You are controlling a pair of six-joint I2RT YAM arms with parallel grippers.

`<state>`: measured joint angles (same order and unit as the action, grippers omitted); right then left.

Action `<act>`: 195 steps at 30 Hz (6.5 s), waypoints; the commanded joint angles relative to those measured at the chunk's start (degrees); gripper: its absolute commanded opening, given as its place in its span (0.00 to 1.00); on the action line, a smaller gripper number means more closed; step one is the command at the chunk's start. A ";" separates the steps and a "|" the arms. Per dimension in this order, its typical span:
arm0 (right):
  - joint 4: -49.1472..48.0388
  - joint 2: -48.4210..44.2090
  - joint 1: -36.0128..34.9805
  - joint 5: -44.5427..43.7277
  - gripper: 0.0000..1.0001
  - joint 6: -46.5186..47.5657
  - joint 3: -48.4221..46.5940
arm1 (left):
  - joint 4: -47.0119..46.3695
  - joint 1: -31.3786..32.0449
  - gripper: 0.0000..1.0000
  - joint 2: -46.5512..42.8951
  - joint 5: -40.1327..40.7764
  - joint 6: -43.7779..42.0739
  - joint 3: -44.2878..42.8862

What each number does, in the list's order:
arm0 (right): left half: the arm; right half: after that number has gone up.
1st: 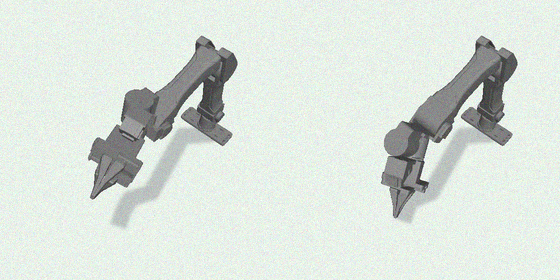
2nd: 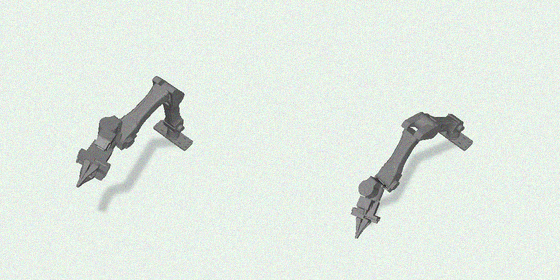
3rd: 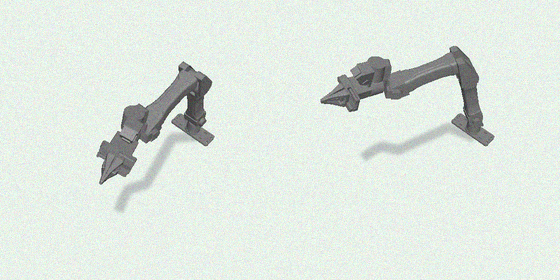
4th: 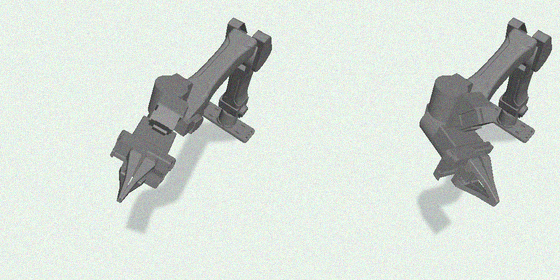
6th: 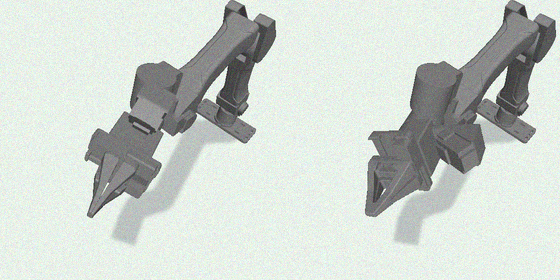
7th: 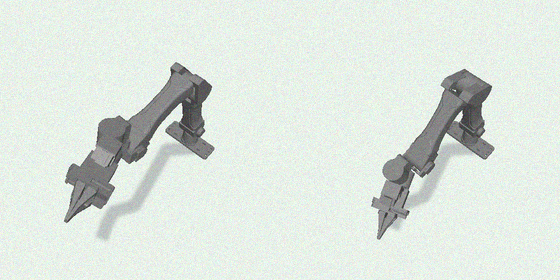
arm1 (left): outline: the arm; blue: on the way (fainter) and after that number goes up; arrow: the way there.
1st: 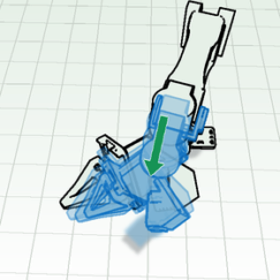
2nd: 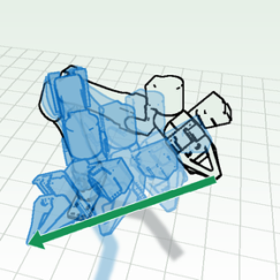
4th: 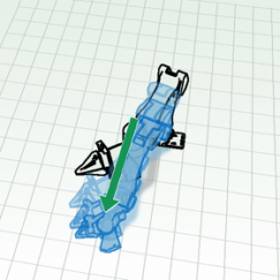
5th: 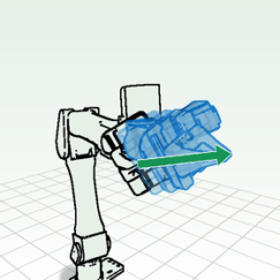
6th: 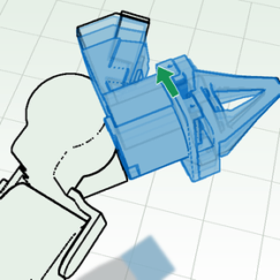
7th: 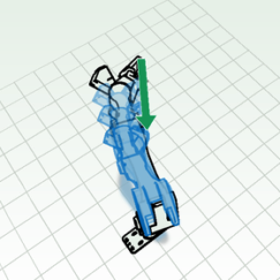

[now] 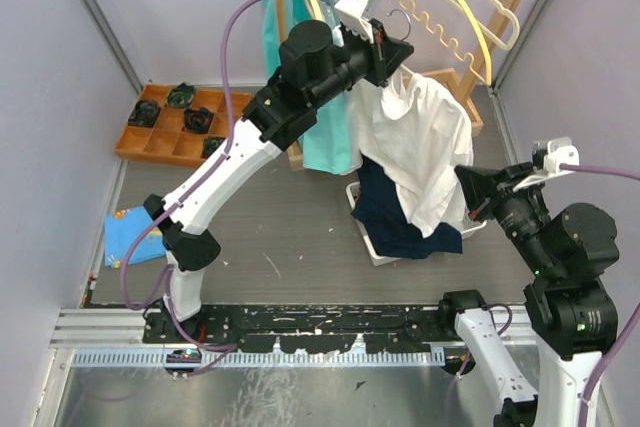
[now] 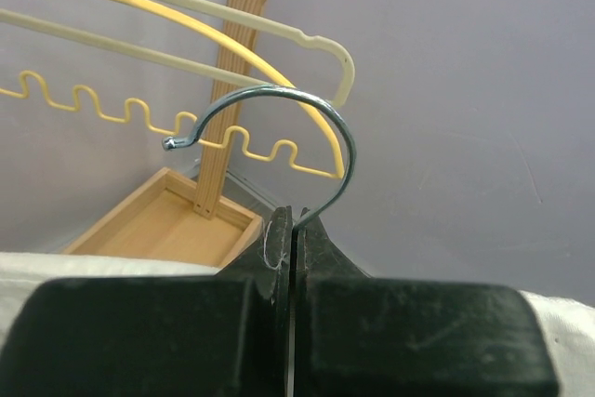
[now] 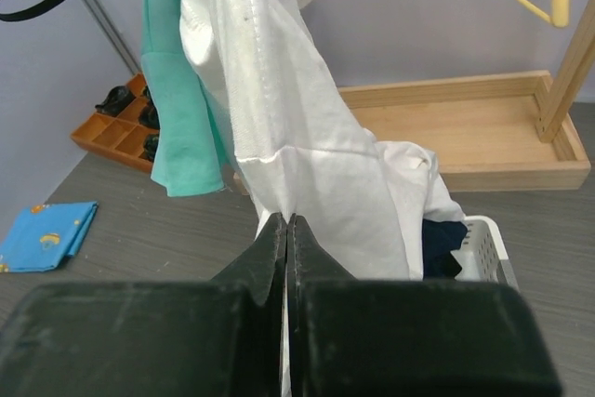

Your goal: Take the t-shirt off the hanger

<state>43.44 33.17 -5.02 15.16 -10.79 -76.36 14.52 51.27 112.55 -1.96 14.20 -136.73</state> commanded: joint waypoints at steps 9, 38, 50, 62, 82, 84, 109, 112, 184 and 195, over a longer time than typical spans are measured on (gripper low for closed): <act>16.80 -11.62 -0.08 -7.35 0.01 -6.61 4.11 | -0.79 -0.53 0.00 -1.98 3.18 1.61 -5.04; -0.11 -1.97 -0.08 0.37 0.48 -0.57 -5.15 | -2.33 -0.56 0.00 -6.44 -14.20 -3.51 4.88; -2.11 -0.71 -0.07 5.60 0.16 -2.37 -2.39 | -2.29 -0.44 0.00 -5.83 -13.52 -3.58 3.16; 1.48 -3.88 -0.08 3.84 0.26 -2.84 -3.03 | -0.80 -0.42 0.00 -4.93 -7.59 -4.56 0.76; -2.47 -2.14 -0.06 6.24 0.34 -3.97 0.07 | -1.03 -0.13 0.00 -4.88 -9.62 -3.60 0.83; -3.52 -1.82 -0.01 6.42 0.32 -3.73 0.60 | -1.08 -0.11 0.00 -4.82 -9.72 -3.55 0.83; 22.01 -15.84 -0.07 -3.25 0.01 -9.77 3.54 | -3.12 0.23 0.00 -3.67 4.87 1.49 -4.79; 23.05 -16.03 0.01 -3.89 0.01 -9.89 2.39 | -2.79 0.16 0.00 -3.61 6.08 1.67 -5.21; 6.43 6.37 2.27 3.00 0.43 -1.83 -23.57 | 10.03 8.71 0.00 -1.56 2.43 -12.03 -5.77; 14.77 14.09 2.29 9.54 0.52 -3.25 -31.66 | 15.08 11.06 0.00 -1.01 7.17 -17.07 -7.33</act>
<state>55.40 44.53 -2.87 21.67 -13.50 -106.00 28.73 61.43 111.26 2.44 -0.21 -142.23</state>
